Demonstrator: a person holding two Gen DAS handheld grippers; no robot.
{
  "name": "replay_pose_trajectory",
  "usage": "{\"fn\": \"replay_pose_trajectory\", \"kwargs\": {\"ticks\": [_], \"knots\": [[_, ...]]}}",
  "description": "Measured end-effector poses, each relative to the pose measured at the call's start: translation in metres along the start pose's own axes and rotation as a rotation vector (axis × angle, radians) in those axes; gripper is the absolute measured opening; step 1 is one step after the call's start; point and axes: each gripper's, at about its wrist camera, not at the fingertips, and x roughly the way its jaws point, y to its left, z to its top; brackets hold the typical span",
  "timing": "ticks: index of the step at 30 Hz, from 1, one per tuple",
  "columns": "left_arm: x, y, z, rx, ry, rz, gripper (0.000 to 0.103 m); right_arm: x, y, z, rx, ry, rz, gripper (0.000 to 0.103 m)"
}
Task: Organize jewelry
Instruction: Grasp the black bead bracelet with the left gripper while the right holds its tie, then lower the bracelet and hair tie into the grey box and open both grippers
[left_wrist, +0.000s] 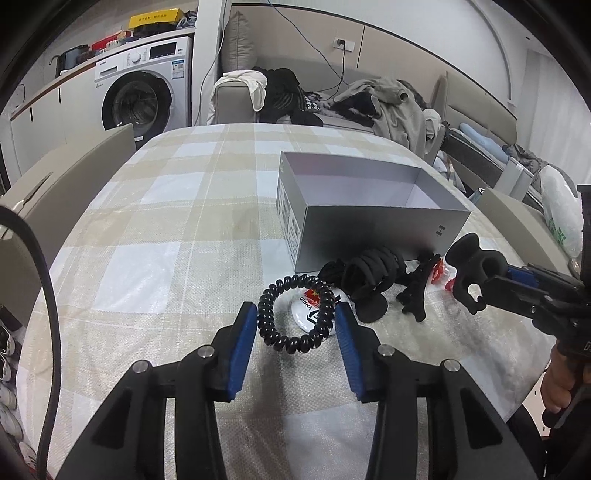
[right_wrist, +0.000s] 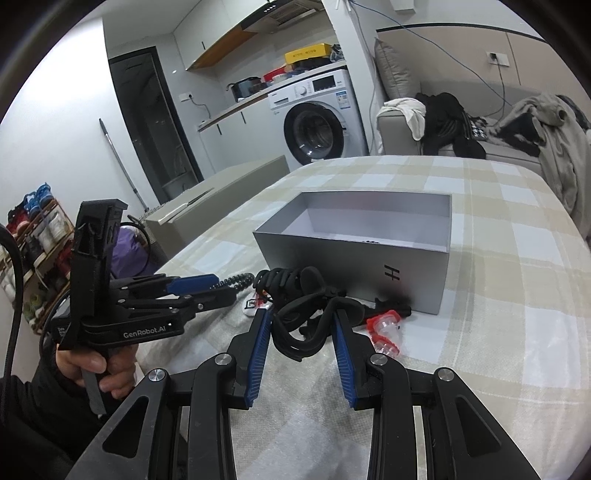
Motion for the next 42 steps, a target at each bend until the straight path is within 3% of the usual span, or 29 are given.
{"fn": "replay_pose_trajectory", "kwargs": {"ticks": [18,42], "knots": [[-0.017,-0.019,0.02,0.043,-0.145,-0.019,0.037,-0.01,-0.005,0.01,0.014,-0.054,-0.016,0.033],[0.005,-0.031,0.052,0.064,-0.202,-0.004,0.037,-0.005,-0.03,0.042,0.08,-0.125,-0.032,0.033]]}}
